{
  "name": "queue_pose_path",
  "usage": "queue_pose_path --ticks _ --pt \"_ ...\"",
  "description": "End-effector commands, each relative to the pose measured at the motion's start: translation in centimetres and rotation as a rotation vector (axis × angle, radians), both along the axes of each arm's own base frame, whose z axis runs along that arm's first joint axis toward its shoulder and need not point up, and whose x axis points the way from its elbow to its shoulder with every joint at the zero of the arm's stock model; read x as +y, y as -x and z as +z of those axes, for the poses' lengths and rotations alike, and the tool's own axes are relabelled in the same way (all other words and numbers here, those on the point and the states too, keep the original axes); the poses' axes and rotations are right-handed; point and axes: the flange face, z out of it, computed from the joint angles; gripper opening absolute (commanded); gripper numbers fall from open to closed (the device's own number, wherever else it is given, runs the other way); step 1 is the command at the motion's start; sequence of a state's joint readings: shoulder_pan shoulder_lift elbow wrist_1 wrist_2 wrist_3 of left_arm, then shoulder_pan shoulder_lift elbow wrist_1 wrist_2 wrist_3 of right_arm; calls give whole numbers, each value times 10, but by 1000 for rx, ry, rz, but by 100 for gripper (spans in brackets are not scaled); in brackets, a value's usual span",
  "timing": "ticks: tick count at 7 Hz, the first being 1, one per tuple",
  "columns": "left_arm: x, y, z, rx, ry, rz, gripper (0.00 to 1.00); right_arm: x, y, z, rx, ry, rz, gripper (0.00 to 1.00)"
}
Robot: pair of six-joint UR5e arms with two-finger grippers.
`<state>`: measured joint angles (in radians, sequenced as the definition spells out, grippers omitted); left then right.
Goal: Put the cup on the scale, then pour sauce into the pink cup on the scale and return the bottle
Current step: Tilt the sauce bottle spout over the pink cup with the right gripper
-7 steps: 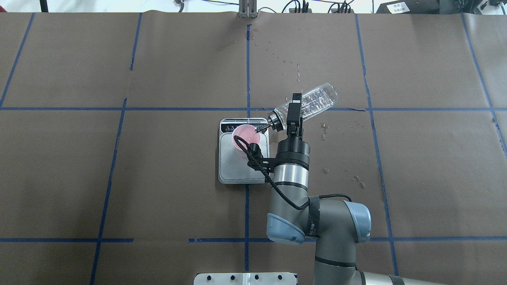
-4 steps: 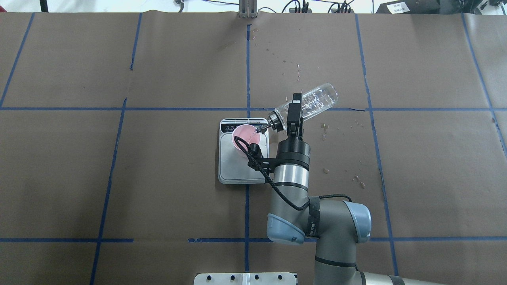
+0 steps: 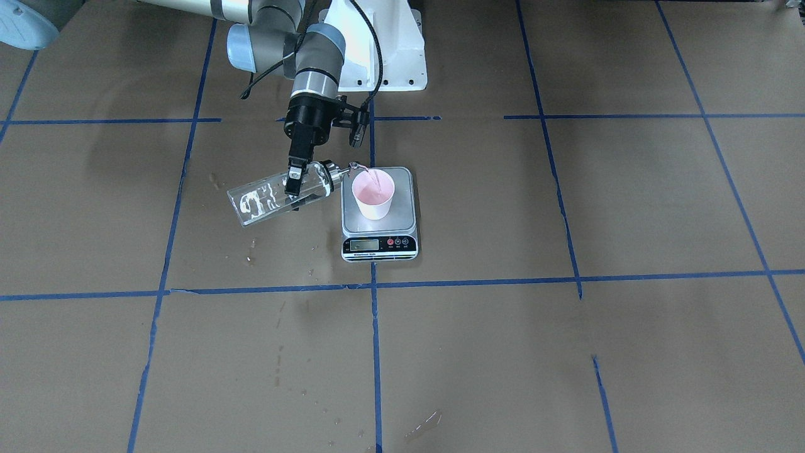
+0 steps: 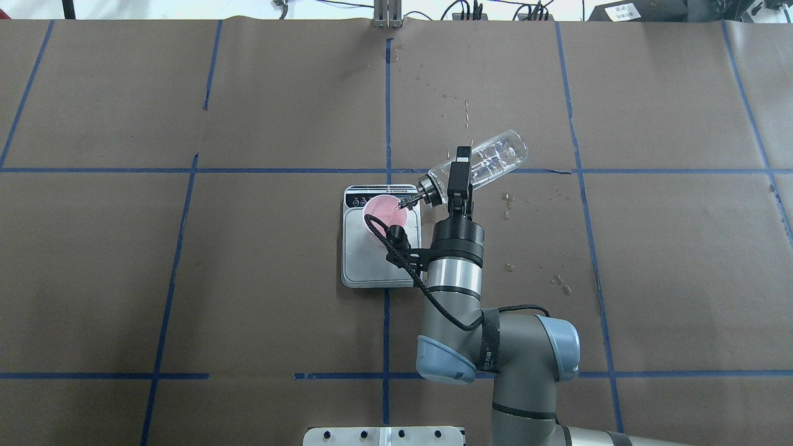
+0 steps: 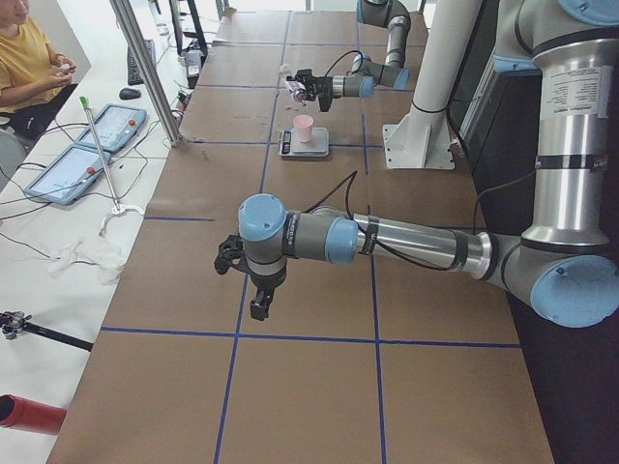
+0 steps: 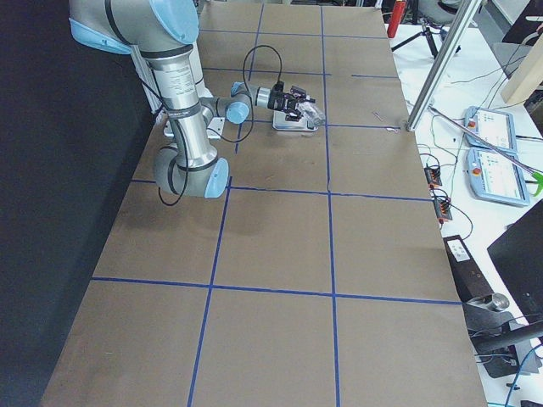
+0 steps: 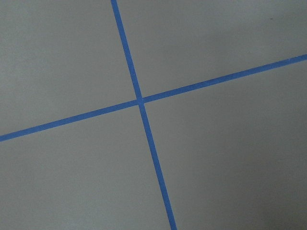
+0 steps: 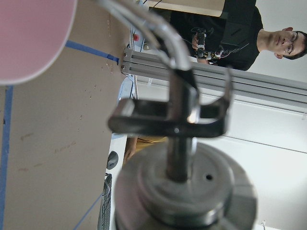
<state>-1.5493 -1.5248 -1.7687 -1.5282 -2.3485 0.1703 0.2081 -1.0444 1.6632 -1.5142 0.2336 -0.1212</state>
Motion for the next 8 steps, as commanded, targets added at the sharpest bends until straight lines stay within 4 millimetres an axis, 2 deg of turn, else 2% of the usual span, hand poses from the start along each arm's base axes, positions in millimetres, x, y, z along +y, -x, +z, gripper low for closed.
queue_pose_path --ticks 1,5,7,8 --pt "1 0 1 0 2 0 100 1 0 0 0 0 -1 0" --pt "3 0 3 0 6 0 100 0 -1 1 -5 1 -1 0" --pt "3 0 4 0 7 0 100 -3 -6 -10 -64 3 0 0" --pt "3 0 3 0 5 0 100 -4 -12 -14 -174 12 -16 0"
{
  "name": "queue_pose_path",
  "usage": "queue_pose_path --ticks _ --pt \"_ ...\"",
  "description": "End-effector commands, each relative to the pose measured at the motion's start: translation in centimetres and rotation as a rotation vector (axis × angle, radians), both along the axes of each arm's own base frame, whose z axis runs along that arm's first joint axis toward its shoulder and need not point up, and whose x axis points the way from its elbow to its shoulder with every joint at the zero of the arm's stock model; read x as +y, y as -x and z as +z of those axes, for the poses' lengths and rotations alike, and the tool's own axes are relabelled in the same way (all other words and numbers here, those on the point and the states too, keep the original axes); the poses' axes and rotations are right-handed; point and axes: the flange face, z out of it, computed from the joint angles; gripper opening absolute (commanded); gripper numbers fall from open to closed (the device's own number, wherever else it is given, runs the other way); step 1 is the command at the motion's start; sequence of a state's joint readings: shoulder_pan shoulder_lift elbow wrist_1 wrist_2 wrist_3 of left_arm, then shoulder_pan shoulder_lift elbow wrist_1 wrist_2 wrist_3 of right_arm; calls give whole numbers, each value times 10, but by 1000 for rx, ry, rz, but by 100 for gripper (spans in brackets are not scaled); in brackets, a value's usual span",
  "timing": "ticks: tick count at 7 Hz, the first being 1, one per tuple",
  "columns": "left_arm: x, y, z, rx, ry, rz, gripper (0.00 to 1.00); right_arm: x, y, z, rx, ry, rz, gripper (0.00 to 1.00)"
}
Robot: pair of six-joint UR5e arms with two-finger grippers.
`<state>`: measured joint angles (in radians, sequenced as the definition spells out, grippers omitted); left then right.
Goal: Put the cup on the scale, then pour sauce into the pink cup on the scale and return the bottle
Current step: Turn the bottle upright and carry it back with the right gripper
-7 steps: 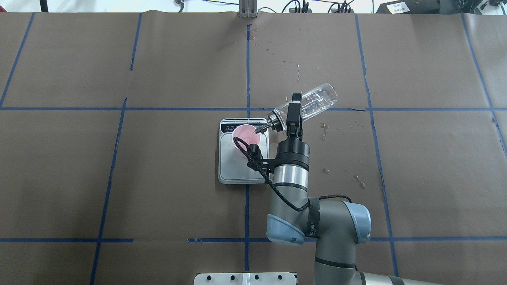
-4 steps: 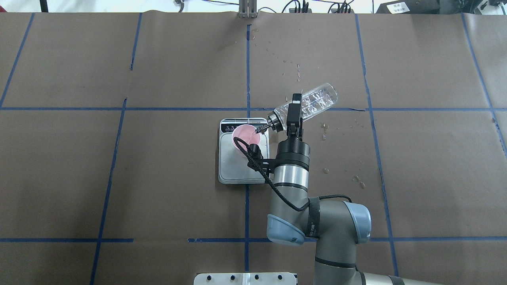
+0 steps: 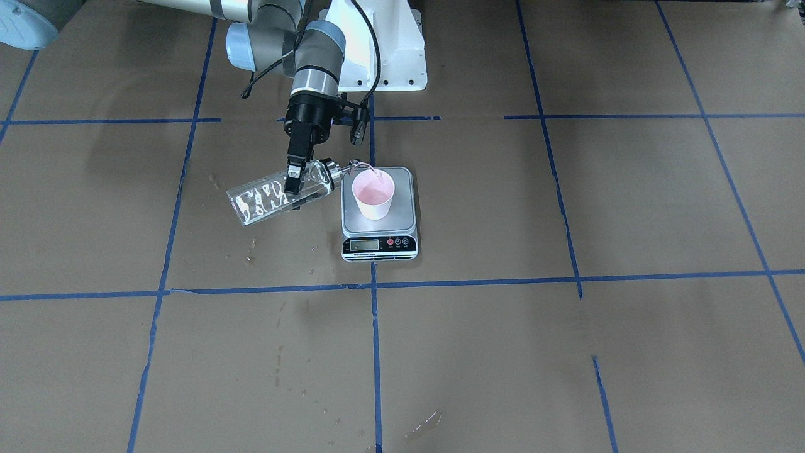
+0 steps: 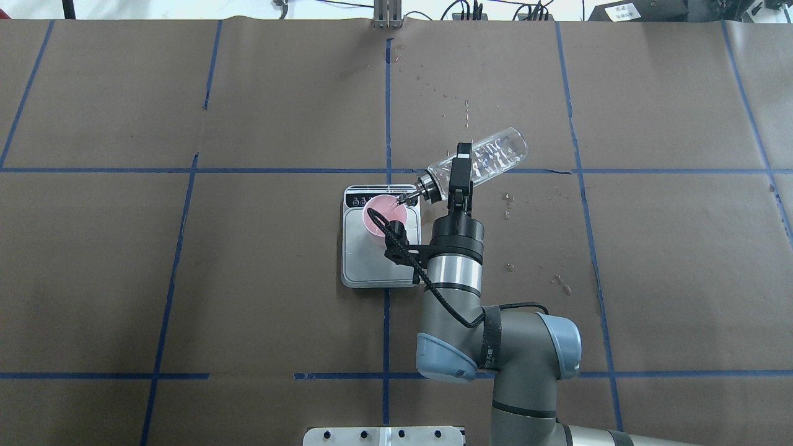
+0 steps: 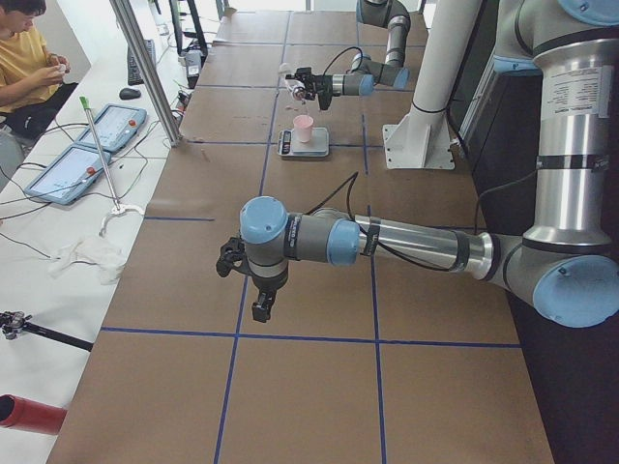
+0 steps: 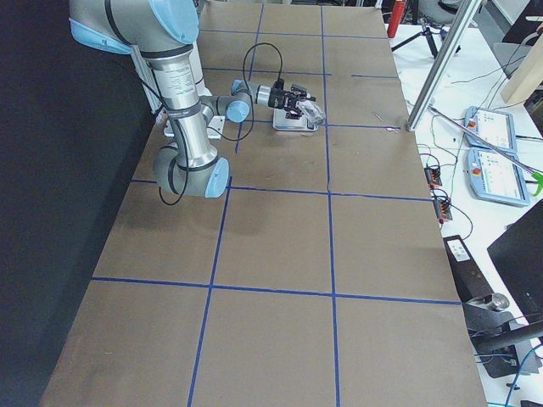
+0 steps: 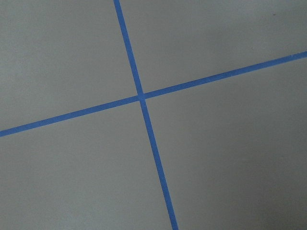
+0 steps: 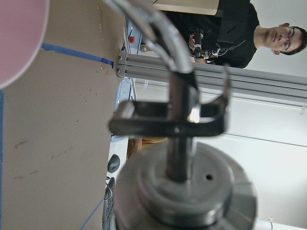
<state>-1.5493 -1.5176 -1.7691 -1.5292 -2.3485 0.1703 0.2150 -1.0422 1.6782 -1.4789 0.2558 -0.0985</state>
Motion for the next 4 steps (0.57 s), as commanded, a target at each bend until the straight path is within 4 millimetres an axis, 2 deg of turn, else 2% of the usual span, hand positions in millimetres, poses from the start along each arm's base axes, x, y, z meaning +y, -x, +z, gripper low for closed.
queue_pose_path --ticks 1,3,4 --pt "0 0 0 0 -1 0 100 -2 -7 -4 -190 12 -16 0" --pt "0 0 -3 0 -5 0 100 -2 -6 -4 -482 72 -9 0" --pt "0 0 -4 0 -8 0 100 2 -23 -17 -610 86 -9 0"
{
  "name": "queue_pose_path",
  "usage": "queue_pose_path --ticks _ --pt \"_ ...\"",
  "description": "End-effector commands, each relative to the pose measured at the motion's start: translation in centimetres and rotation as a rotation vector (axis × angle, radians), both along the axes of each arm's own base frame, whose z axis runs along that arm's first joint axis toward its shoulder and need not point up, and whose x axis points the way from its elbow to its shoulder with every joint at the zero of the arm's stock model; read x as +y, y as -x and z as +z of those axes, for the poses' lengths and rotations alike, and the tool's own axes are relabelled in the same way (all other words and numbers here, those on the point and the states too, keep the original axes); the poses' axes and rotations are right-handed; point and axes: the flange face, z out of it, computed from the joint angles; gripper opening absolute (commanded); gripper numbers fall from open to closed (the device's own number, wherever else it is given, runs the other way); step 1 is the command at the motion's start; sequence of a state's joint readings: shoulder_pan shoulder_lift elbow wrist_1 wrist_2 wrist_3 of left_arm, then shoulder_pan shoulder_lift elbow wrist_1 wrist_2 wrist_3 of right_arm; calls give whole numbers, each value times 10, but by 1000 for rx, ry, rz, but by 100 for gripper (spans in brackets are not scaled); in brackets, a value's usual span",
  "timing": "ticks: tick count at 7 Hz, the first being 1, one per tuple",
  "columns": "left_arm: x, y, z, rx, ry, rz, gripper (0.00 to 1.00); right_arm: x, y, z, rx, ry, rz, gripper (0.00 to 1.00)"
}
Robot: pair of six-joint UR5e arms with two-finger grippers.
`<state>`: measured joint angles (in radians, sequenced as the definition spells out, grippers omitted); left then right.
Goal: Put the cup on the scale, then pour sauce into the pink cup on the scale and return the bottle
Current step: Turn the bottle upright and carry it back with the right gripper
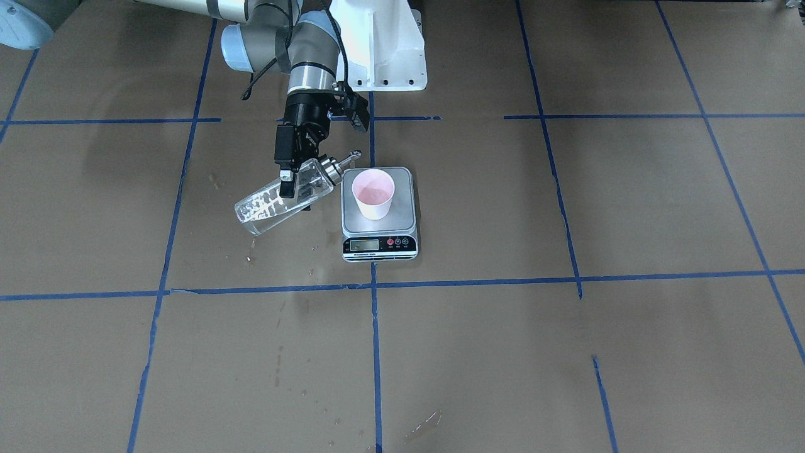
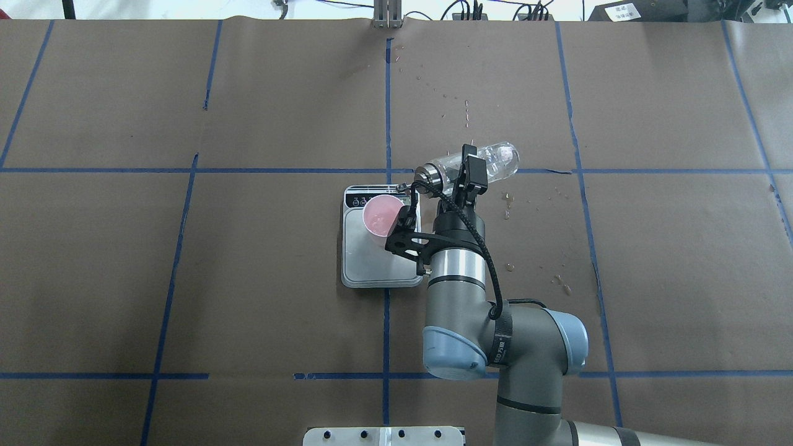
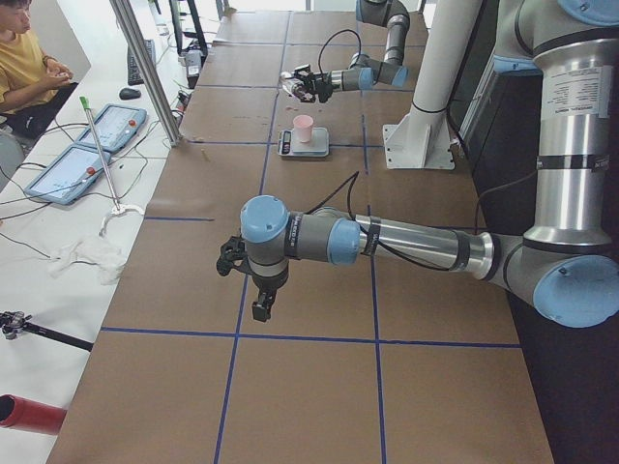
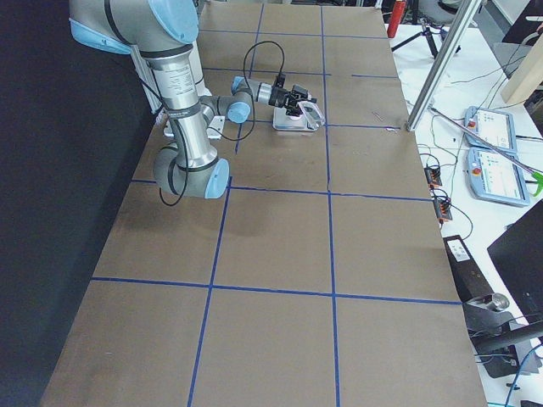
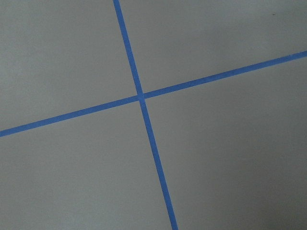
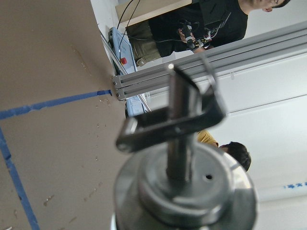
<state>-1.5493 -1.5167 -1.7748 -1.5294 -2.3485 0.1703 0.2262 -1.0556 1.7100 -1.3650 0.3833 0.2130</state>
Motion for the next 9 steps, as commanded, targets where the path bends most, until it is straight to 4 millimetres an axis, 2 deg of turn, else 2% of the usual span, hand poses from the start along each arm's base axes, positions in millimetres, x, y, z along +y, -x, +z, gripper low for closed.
queue_pose_path --ticks 1,2,5,6,7,8,9 --pt "0 0 -2 0 -5 0 100 12 -42 -3 -309 60 6 0" --pt "0 0 -3 0 -7 0 100 17 -62 5 -380 95 -5 0" --pt "0 0 -3 6 -6 1 100 15 -78 11 -586 213 -16 0" --pt "0 0 -3 6 -6 1 100 5 -92 9 -780 318 2 0" --pt "0 0 -3 6 -6 1 100 -13 -110 7 -1019 492 38 0" --pt "0 0 -4 6 -8 1 100 -11 -116 34 -1026 528 73 0" --pt "0 0 -3 6 -7 1 100 -5 -131 54 -1007 536 91 0"
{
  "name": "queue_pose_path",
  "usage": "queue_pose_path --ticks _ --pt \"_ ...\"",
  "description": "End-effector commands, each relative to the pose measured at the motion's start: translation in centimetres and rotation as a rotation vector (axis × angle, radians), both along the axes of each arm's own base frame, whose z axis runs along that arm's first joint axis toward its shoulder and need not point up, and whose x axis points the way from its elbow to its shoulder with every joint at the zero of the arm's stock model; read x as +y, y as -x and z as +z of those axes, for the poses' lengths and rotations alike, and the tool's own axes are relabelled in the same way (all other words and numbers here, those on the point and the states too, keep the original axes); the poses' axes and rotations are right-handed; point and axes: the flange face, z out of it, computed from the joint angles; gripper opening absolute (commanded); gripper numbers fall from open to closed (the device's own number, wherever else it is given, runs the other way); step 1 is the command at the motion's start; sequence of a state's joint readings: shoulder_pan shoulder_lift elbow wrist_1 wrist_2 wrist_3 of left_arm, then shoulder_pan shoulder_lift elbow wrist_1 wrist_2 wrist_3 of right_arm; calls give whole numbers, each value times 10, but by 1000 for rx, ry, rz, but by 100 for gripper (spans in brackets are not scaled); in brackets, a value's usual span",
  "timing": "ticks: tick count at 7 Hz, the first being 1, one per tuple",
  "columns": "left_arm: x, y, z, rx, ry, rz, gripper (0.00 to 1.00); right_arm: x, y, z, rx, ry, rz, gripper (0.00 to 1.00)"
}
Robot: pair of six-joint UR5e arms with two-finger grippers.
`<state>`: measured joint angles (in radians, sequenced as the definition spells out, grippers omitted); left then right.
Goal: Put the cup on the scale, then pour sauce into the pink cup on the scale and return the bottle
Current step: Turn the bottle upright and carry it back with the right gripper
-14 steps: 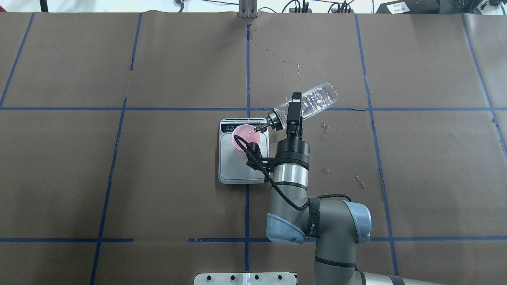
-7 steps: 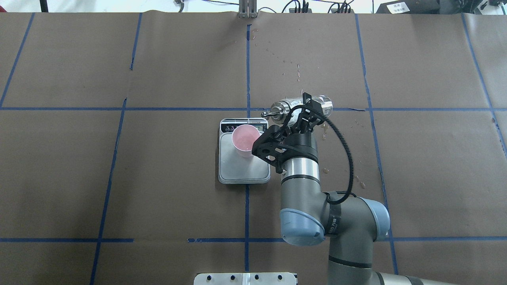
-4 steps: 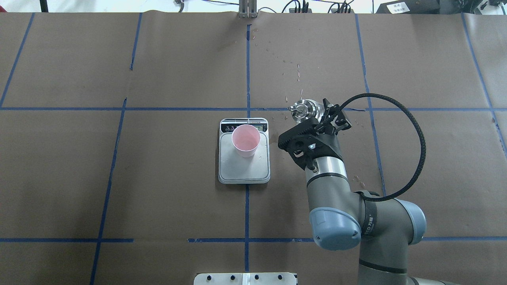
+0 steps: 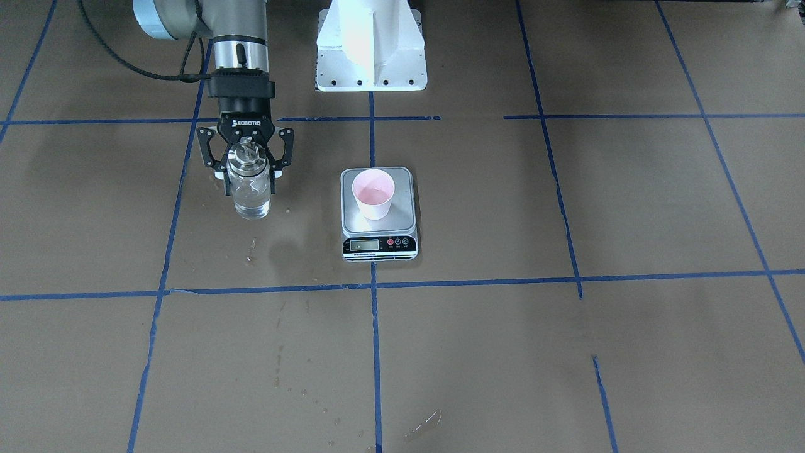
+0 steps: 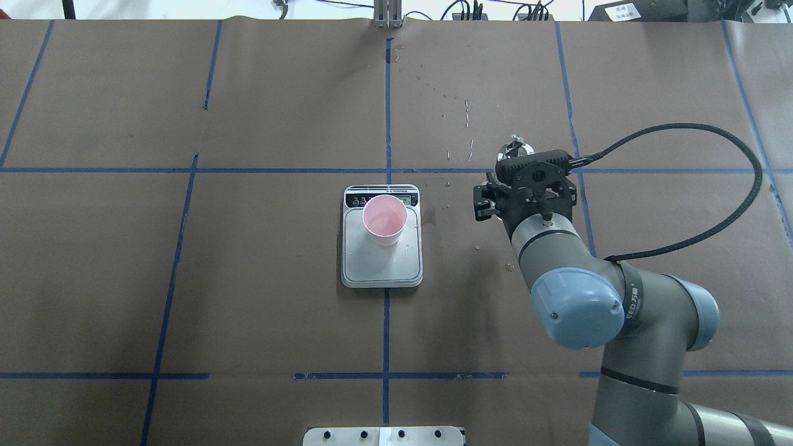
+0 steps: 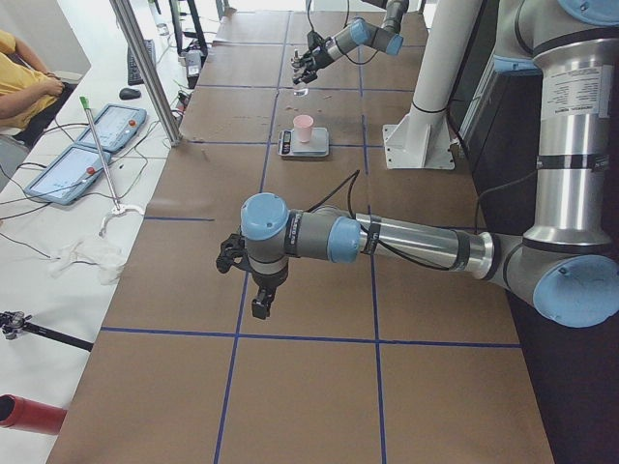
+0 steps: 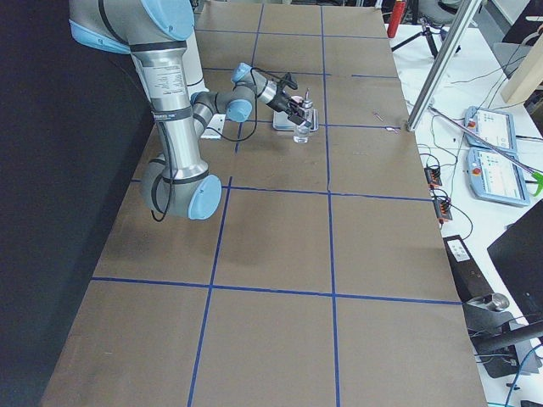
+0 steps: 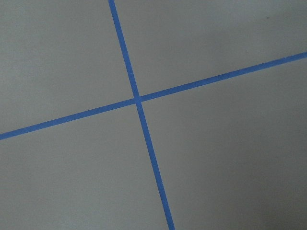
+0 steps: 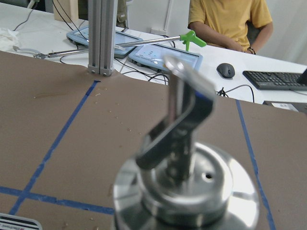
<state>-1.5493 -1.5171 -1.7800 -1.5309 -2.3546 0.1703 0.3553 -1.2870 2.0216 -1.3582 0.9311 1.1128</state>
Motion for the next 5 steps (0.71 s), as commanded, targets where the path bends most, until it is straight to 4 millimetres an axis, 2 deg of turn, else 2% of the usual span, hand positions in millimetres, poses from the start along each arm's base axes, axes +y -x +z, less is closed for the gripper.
queue_pose_path --ticks 1,2,3,4,5 --pt "0 0 -1 0 -1 0 100 10 -34 46 -85 24 18 0" --pt "0 0 0 0 0 0 100 16 -55 89 -127 -12 43 0" --pt "0 0 0 0 0 0 100 17 -63 119 -163 -45 69 0" --pt "0 0 0 0 0 0 100 17 -68 139 -151 -61 97 0" --pt "0 0 1 0 2 0 100 18 -65 145 -135 -61 102 0"
